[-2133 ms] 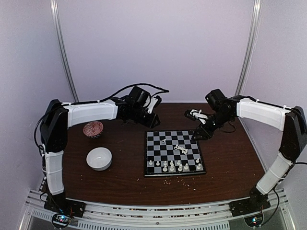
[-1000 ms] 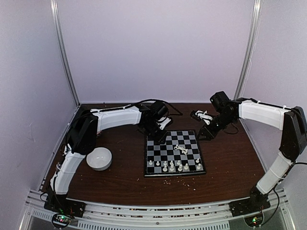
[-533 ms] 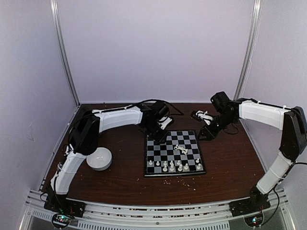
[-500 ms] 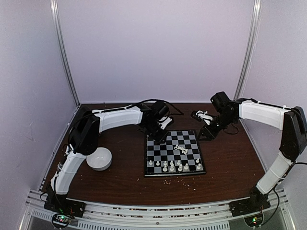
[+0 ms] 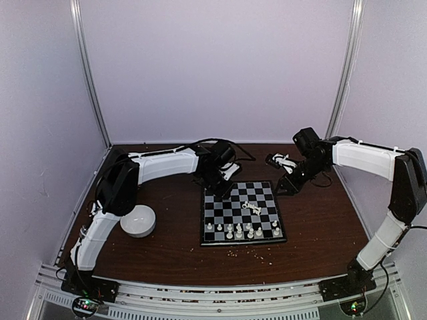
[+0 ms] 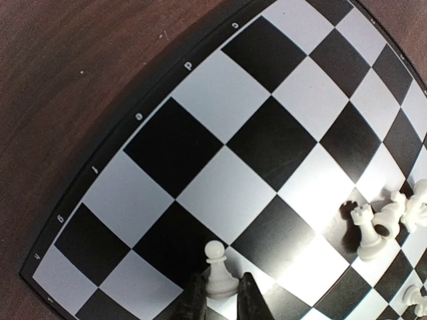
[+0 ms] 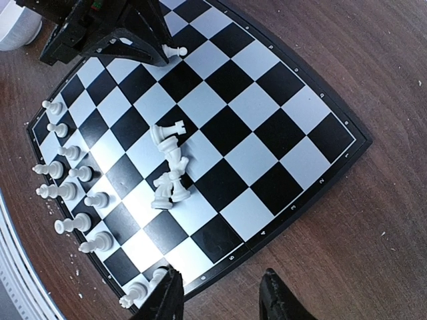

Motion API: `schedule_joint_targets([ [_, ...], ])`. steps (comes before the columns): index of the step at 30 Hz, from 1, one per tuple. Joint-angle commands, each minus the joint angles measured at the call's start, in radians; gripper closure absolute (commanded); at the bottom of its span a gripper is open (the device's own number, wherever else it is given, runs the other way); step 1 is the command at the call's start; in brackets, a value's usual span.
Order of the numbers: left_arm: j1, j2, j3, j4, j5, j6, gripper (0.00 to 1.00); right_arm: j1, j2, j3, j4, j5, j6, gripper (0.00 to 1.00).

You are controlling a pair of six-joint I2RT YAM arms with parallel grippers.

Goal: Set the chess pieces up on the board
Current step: Pick up the pawn from the chessboard, then pass from the left arm to the right

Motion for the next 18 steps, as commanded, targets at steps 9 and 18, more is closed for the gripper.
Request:
schedule_joint_targets([
  [9,-0.006,-0.369,-0.488,0.506,0.106,0.034,0.95,-0.021,0.057,0.138,-0.058,-0.281,0.144,0.54],
  [18,-0.048,-0.471,-0.613,0.65,0.151,0.071,0.94,-0.018,0.265,0.299,-0.204,-0.569,0.224,0.54],
])
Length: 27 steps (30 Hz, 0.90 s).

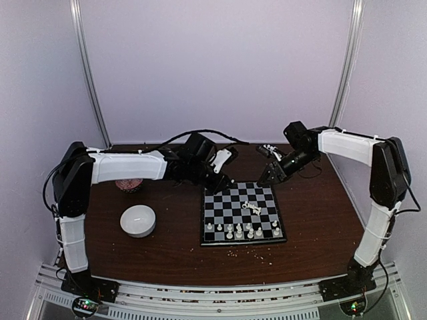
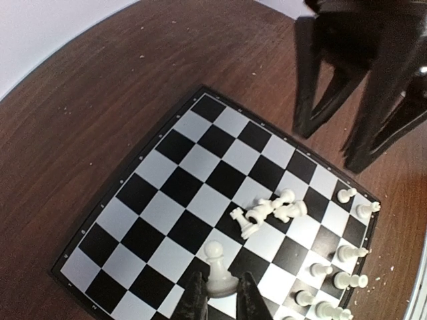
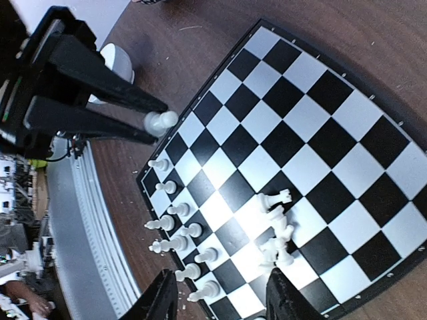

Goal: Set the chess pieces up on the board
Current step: Pass from the left arm to the right

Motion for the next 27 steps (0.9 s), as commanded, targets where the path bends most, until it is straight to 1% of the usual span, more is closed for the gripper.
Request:
schedule_joint_targets([
  [1,-0.036,-0.031,-0.031,0.111,0.032,0.043,0.94,0.0,0.052,0.053,-0.085,-0.179,0.064,0.54],
  [5,-0.061,-0.041,-0.031,0.128,0.037,0.062,0.94,0.01,0.078,0.054,-0.049,-0.3,0.134,0.53],
  [7,-0.07,-0.042,-0.026,0.135,0.035,0.07,0.94,0.012,0.083,0.048,-0.016,-0.335,0.174,0.52],
  [14,-0.087,-0.033,0.001,0.144,0.051,0.093,0.93,0.014,0.109,0.05,0.027,-0.376,0.226,0.53],
  [27,-0.098,-0.013,0.041,0.139,0.056,0.105,0.93,0.022,0.14,0.038,0.028,-0.456,0.229,0.59],
])
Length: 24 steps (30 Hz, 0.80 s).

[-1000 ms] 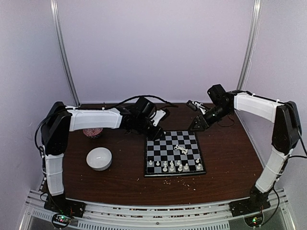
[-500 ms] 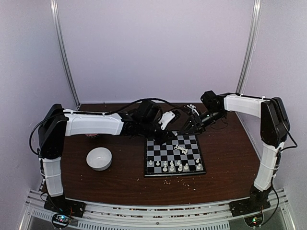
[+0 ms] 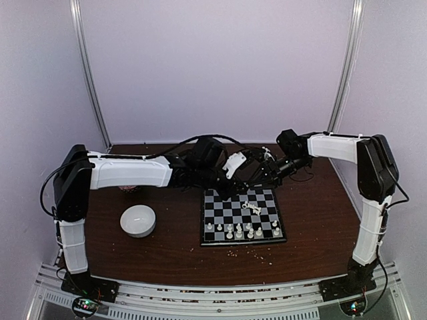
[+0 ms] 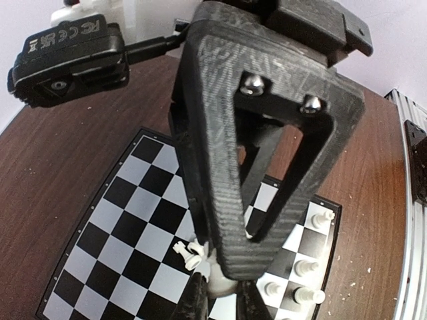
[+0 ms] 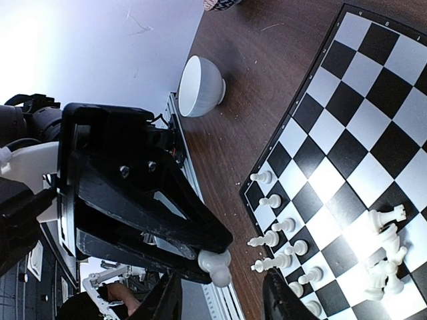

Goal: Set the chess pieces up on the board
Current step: Pass from the left arm to the right

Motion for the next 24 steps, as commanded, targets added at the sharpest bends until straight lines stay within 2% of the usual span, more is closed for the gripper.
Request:
schedule_joint_targets([
  [1,-0.008,-0.002,0.043,0.048,0.021,0.019,0.93,0.009,0.023,0.013,0.009,-0.067,0.009,0.6],
  [6,-0.009,0.007,0.055,0.034,0.02,0.023,0.93,0.011,0.026,0.013,0.005,-0.1,0.005,0.67],
  [13,-0.009,0.019,0.071,0.031,0.043,0.028,0.93,0.011,0.031,0.01,0.002,-0.133,0.0,0.7],
  [24,-0.011,0.034,0.083,0.02,0.02,0.032,0.93,0.01,0.018,0.003,-0.033,-0.146,-0.037,0.91],
])
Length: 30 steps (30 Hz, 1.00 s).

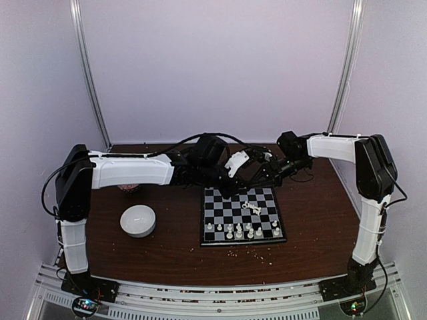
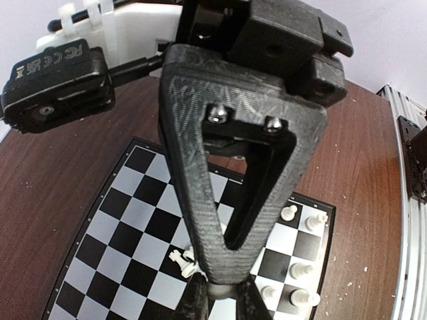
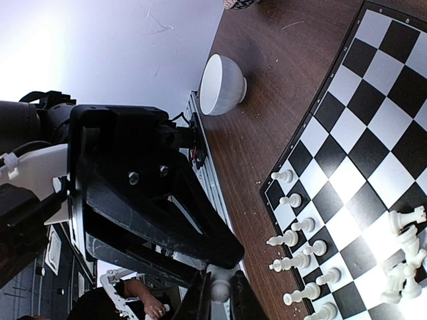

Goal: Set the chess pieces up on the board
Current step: Pass from the left arm to the right, then place the pawn at f2.

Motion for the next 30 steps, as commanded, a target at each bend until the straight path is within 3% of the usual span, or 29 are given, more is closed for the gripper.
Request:
schedule_joint_targets([
  [1,-0.007,0.015,0.036,0.048,-0.006,0.011,0.92,0.013,-0.002,0.004,-0.017,-0.045,-0.03,0.92],
  [7,-0.008,0.004,0.02,0.038,-0.027,0.011,0.75,0.01,-0.046,0.005,-0.004,0.054,-0.066,0.95],
  [13,-0.005,-0.11,-0.125,0.116,-0.046,-0.006,0.66,0.009,-0.183,-0.023,-0.053,0.273,-0.247,0.95],
  [22,0.036,-0.183,-0.253,0.21,-0.084,-0.098,0.65,0.062,-0.44,-0.284,0.033,0.662,-0.444,0.95],
  [30,0.099,-0.177,-0.244,0.263,-0.105,-0.231,0.65,0.226,-0.558,-0.476,0.169,0.932,-0.539,0.94],
])
